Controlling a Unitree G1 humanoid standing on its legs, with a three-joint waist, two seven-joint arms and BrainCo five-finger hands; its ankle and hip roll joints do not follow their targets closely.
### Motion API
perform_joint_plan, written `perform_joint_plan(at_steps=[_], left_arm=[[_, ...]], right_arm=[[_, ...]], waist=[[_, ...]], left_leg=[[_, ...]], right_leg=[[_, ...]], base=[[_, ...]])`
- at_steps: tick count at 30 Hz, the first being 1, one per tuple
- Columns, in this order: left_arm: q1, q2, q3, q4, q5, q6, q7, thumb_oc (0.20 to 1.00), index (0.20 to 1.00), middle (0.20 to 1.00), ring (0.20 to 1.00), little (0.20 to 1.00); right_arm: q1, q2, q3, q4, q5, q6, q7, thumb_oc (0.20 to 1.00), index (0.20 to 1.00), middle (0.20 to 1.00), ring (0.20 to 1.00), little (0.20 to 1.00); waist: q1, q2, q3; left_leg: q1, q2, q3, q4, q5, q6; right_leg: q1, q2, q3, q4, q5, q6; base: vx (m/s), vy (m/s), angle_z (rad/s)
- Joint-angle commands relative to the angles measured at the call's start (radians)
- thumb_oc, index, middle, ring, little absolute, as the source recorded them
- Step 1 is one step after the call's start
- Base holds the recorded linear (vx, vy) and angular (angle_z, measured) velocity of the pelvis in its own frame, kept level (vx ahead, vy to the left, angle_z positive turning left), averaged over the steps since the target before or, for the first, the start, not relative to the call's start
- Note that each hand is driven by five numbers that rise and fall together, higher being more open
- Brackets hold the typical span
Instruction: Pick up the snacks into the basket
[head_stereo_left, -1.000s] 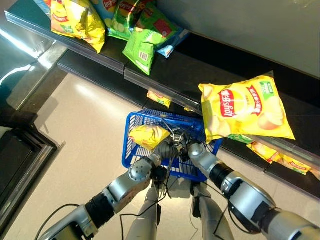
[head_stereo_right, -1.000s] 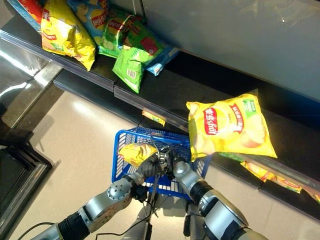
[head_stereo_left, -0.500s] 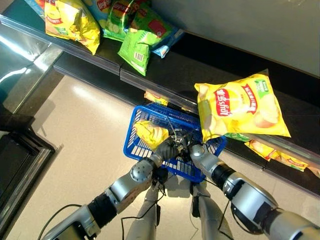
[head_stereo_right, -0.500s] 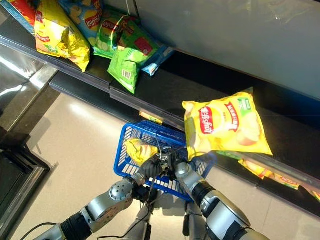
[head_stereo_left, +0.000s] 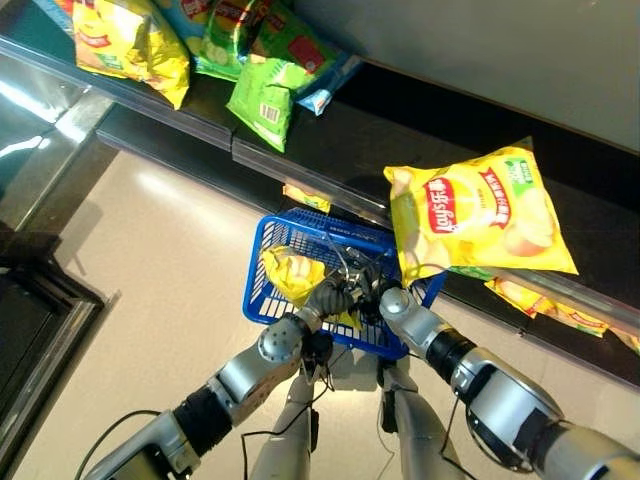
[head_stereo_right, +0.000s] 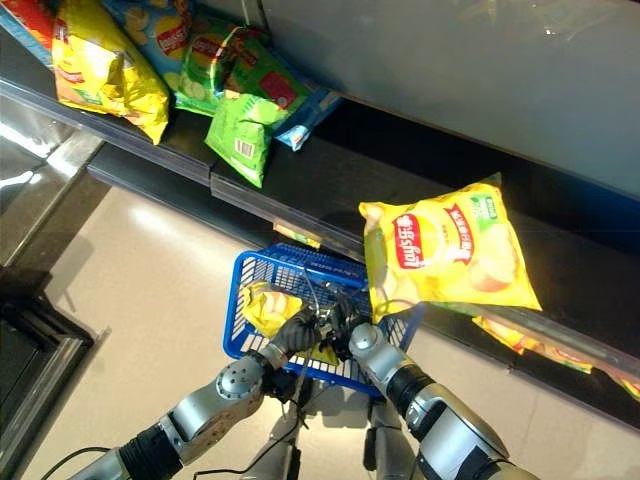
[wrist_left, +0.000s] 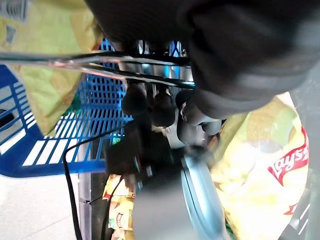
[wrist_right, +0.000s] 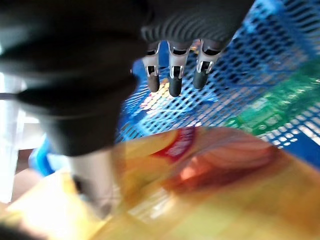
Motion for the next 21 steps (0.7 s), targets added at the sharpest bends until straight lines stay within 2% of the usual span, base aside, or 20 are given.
perform_joint_plan(at_steps=[1, 9, 10, 13, 14, 16, 18, 21], left_arm=[[-0.010, -0.036, 0.072, -0.207, 0.073, -0.127, -0.035, 0.200, 0.200, 0.200, 0.200, 0.200], [0.053, 0.008, 0.145, -0.190, 0.097, -0.136, -0.047, 0.200, 0.200, 0.200, 0.200, 0.200], [0.077, 0.025, 0.171, -0.181, 0.111, -0.140, -0.053, 0.200, 0.200, 0.200, 0.200, 0.200], [0.135, 0.051, 0.227, -0.164, 0.134, -0.150, -0.059, 0.200, 0.200, 0.200, 0.200, 0.200], [0.135, 0.051, 0.227, -0.164, 0.134, -0.150, -0.059, 0.200, 0.200, 0.200, 0.200, 0.200], [0.188, 0.064, 0.273, -0.135, 0.152, -0.155, -0.067, 0.200, 0.200, 0.200, 0.200, 0.200], [0.227, 0.074, 0.307, -0.125, 0.152, -0.159, -0.078, 0.200, 0.200, 0.200, 0.200, 0.200], [0.257, 0.076, 0.323, -0.100, 0.163, -0.160, -0.080, 0.200, 0.200, 0.200, 0.200, 0.200]], right_arm=[[0.045, -0.003, -0.004, -0.126, -0.030, -0.047, 0.036, 1.000, 1.000, 1.000, 1.000, 1.000], [0.294, -0.161, -0.052, -0.387, -0.052, -0.083, 0.132, 1.000, 1.000, 1.000, 1.000, 1.000], [0.354, -0.221, -0.068, -0.465, -0.070, -0.096, 0.164, 1.000, 1.000, 1.000, 1.000, 1.000], [0.473, -0.308, -0.123, -0.566, -0.054, -0.118, 0.213, 1.000, 1.000, 1.000, 1.000, 1.000], [0.473, -0.308, -0.123, -0.567, -0.054, -0.118, 0.213, 1.000, 1.000, 1.000, 1.000, 1.000], [0.554, -0.383, -0.154, -0.614, -0.065, -0.124, 0.250, 1.000, 1.000, 1.000, 1.000, 1.000], [0.610, -0.419, -0.186, -0.654, -0.041, -0.124, 0.276, 1.000, 1.000, 1.000, 1.000, 1.000], [0.659, -0.438, -0.207, -0.659, -0.015, -0.128, 0.295, 1.000, 1.000, 1.000, 1.000, 1.000]], waist=[[-0.006, -0.045, -0.058], [-0.020, -0.073, -0.079], [-0.024, -0.079, -0.083], [-0.035, -0.088, -0.098], [-0.035, -0.088, -0.098], [-0.041, -0.097, -0.116], [-0.047, -0.103, -0.129], [-0.053, -0.108, -0.150]], left_leg=[[0.010, 0.008, 0.038, 0.061, -0.102, -0.011], [0.029, 0.008, 0.037, 0.082, -0.120, -0.004], [0.035, 0.009, 0.040, 0.090, -0.127, -0.002], [0.046, 0.009, 0.047, 0.102, -0.136, 0.005], [0.046, 0.009, 0.048, 0.102, -0.137, 0.005], [0.061, 0.009, 0.053, 0.113, -0.146, 0.005], [0.072, 0.011, 0.057, 0.115, -0.148, 0.004], [0.090, 0.013, 0.064, 0.113, -0.152, 0.005]], right_leg=[[0.024, -0.061, 0.075, -0.015, -0.041, 0.150], [0.049, -0.064, 0.081, -0.008, -0.044, 0.154], [0.054, -0.065, 0.082, -0.005, -0.045, 0.156], [0.070, -0.064, 0.090, -0.007, -0.039, 0.161], [0.070, -0.064, 0.090, -0.007, -0.039, 0.161], [0.095, -0.062, 0.093, -0.021, -0.038, 0.162], [0.113, -0.060, 0.096, -0.036, -0.031, 0.165], [0.134, -0.054, 0.102, -0.058, -0.022, 0.168]], base=[[-0.01, -0.004, -0.05], [-0.01, 0.002, -0.03], [-0.03, 0.023, -0.09], [-0.02, 0.034, -0.08], [-0.01, 0.029, -0.20], [-0.01, 0.038, -0.16], [0.00, 0.018, 0.00], [0.02, 0.028, -0.07]])
